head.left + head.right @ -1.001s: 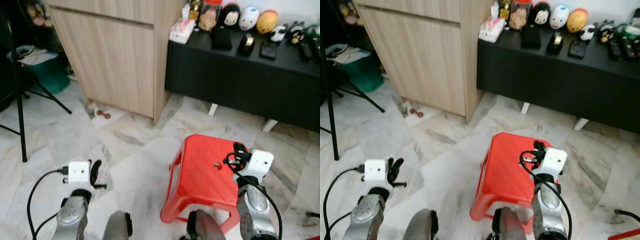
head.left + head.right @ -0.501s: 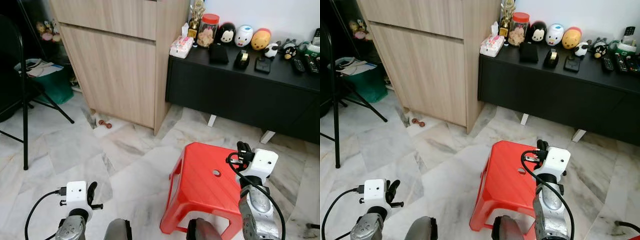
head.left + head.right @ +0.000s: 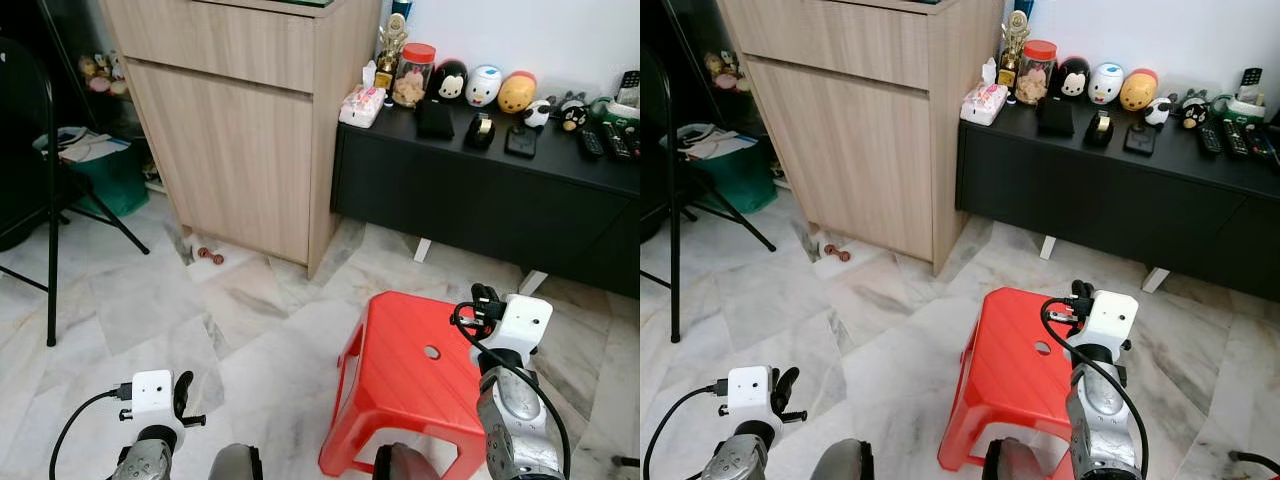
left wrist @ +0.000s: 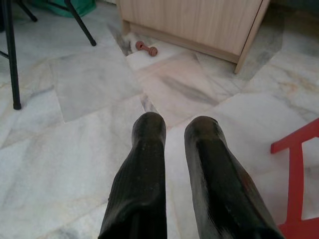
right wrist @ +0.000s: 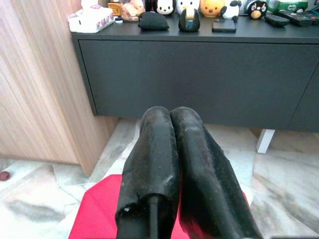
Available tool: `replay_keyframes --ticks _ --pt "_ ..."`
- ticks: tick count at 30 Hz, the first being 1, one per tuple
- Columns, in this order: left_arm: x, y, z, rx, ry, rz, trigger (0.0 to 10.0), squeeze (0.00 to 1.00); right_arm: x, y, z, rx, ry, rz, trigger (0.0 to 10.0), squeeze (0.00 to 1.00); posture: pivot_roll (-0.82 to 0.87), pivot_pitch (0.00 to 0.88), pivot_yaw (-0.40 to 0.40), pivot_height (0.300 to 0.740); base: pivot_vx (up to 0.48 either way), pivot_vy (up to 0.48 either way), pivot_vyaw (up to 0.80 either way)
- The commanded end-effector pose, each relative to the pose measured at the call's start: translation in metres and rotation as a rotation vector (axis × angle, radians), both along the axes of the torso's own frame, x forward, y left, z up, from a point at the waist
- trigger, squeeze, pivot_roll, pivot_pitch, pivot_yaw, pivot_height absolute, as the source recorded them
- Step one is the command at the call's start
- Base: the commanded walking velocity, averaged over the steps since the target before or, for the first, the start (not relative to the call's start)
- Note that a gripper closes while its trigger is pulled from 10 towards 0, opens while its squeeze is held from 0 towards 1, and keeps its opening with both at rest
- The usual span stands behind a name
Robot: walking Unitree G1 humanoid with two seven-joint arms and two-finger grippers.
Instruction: Hang keys on a hook
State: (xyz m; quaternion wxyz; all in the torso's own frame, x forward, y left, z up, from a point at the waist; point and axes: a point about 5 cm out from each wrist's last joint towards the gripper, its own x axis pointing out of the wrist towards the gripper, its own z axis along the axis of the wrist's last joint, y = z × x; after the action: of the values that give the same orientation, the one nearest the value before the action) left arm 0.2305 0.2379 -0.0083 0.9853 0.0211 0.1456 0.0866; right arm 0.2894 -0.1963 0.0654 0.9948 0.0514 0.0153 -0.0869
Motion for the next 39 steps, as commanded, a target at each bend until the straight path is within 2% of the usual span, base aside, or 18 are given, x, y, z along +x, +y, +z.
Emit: replay_keyframes --ticks 1,25,34,39 --pt "-0.0006 -0.0009 -0.0020 -0.013 0.003 0.002 10.0 0.00 0.0039 -0.0018 0.0046 -0.007 -0.007 -0.003 10.0 0.00 0.17 0.005 -0.071 0.626 0.000 0.000 0.00" --pt "0.0043 -0.0048 -0.0002 -0.013 -0.017 -0.022 10.0 0.00 0.0090 0.0004 0.0037 0.000 0.016 0.008 10.0 0.00 0.18 0.000 -0.072 0.626 -0.247 0.000 0.00" --pt "0.0047 -0.0057 -0.0006 -0.008 -0.013 -0.027 10.0 0.00 0.0096 0.0003 0.0049 -0.002 0.009 0.010 10.0 0.00 0.18 0.000 -0.075 0.626 0.000 0.000 0.00" --pt "0.0046 -0.0057 -0.0006 -0.010 -0.015 -0.025 10.0 0.00 0.0097 0.0008 0.0061 -0.011 0.003 0.018 10.0 0.00 0.18 0.000 -0.077 0.650 0.000 0.000 0.00"
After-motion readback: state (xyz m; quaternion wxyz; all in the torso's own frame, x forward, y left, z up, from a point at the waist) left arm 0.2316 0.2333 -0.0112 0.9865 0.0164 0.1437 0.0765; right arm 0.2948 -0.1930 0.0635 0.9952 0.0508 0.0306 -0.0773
